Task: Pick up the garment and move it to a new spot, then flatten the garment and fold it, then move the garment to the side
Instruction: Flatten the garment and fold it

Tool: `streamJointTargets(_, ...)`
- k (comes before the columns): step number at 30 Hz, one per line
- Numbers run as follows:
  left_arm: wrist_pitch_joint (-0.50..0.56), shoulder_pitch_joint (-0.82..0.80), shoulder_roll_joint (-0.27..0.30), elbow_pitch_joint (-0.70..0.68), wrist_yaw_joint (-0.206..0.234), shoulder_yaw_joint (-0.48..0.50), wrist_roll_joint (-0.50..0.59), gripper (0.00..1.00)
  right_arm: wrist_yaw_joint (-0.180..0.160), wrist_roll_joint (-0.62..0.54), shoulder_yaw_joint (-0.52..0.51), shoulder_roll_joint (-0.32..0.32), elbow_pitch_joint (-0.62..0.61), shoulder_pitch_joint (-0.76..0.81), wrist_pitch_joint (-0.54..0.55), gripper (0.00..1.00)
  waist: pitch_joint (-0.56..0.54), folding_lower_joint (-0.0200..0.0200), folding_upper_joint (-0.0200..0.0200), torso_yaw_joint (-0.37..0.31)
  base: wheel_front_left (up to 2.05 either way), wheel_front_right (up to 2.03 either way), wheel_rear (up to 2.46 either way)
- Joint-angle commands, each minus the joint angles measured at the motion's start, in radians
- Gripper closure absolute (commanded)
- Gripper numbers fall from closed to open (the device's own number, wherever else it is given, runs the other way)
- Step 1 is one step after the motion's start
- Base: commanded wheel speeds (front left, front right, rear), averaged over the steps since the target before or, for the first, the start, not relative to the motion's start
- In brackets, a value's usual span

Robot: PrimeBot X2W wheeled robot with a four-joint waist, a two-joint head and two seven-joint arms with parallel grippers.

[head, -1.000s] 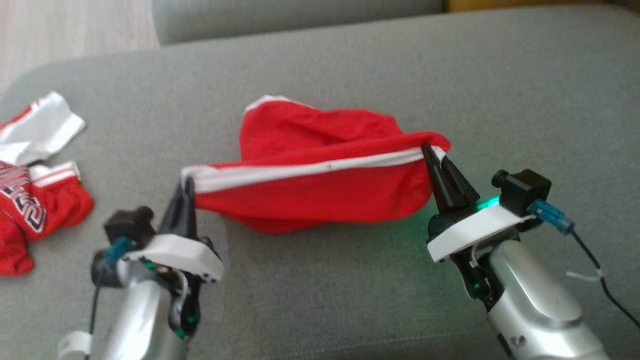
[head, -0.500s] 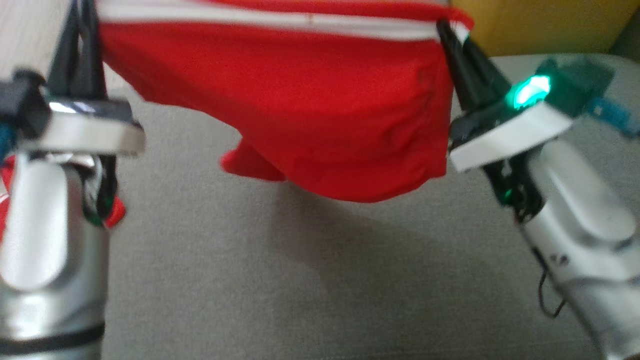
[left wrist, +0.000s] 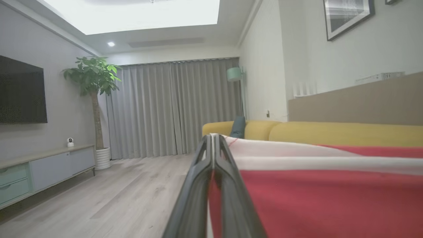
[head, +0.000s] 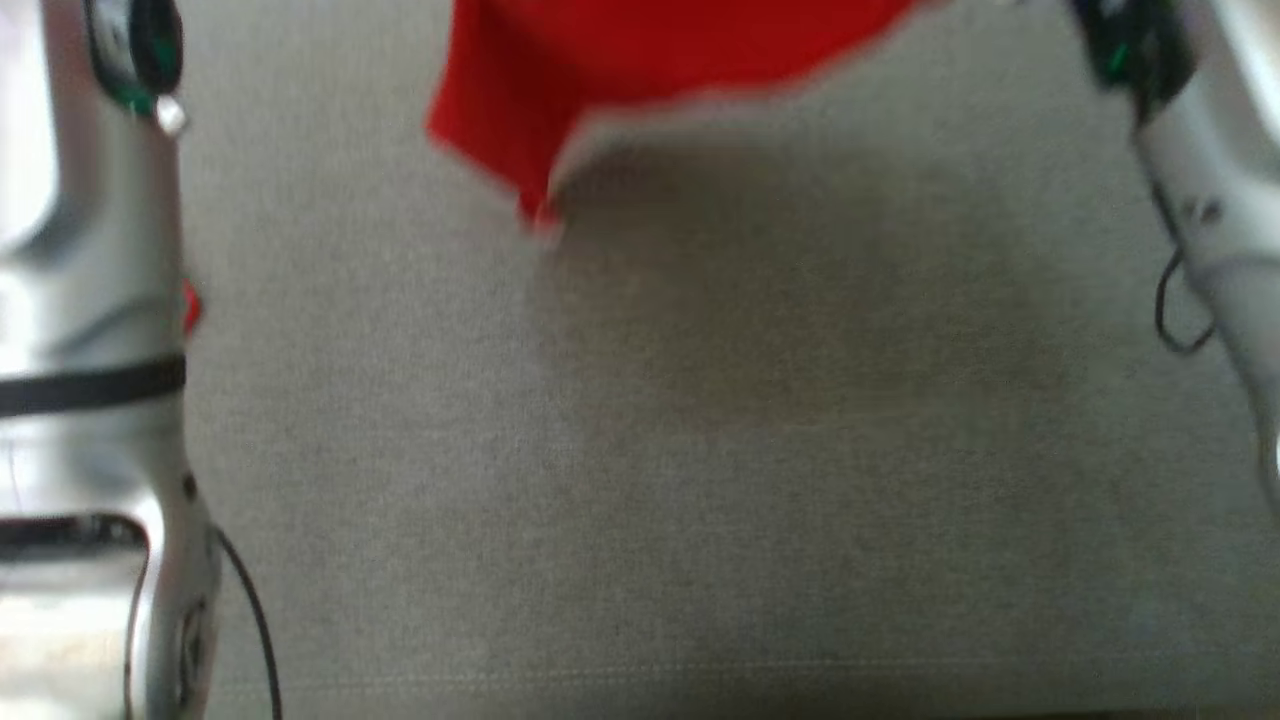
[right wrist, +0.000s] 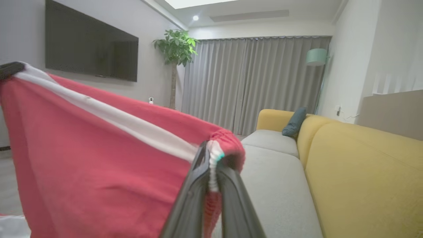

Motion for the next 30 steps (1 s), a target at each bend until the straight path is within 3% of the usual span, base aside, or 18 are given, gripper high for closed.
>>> streamJointTargets(1,-0.013,-0.061,0.029,-0.026,0.018,0.034,-0.003,1.00,0.007,-0.021,-0.031,0.024,0.014,-0.037,-0.022,1.00,0.060,-0.0004,0.0000,0.026,0.00,0.00,0.00)
streamJointTargets(5,-0.020,-0.038,-0.001,-0.054,0.016,0.029,-0.013,1.00,0.007,-0.105,-0.072,0.026,0.007,-0.037,-0.031,1.00,0.061,-0.0004,0.0000,0.046,0.00,0.00,0.00)
streamJointTargets(10,-0.020,0.187,-0.048,-0.131,0.008,0.051,-0.059,1.00,0.007,-0.154,-0.080,0.010,-0.060,0.161,-0.032,1.00,0.024,-0.0004,0.0000,0.067,0.00,0.00,0.00)
streamJointTargets(19,-0.020,0.699,-0.081,-0.149,0.015,-0.008,-0.180,1.00,0.007,-0.111,-0.081,-0.005,-0.126,0.569,-0.032,1.00,-0.096,-0.0004,0.0000,0.071,0.00,0.00,0.00)
streamJointTargets(24,-0.021,0.841,-0.082,-0.160,0.054,-0.042,-0.242,1.00,0.007,-0.076,-0.055,0.004,-0.145,0.706,-0.032,1.00,-0.174,-0.0004,0.0000,0.072,0.00,0.00,0.00)
streamJointTargets(30,-0.021,0.990,-0.082,-0.170,0.067,-0.071,-0.237,1.00,0.007,-0.039,-0.005,0.014,-0.126,0.884,-0.032,1.00,-0.293,-0.0004,0.0000,0.081,0.00,0.00,0.00)
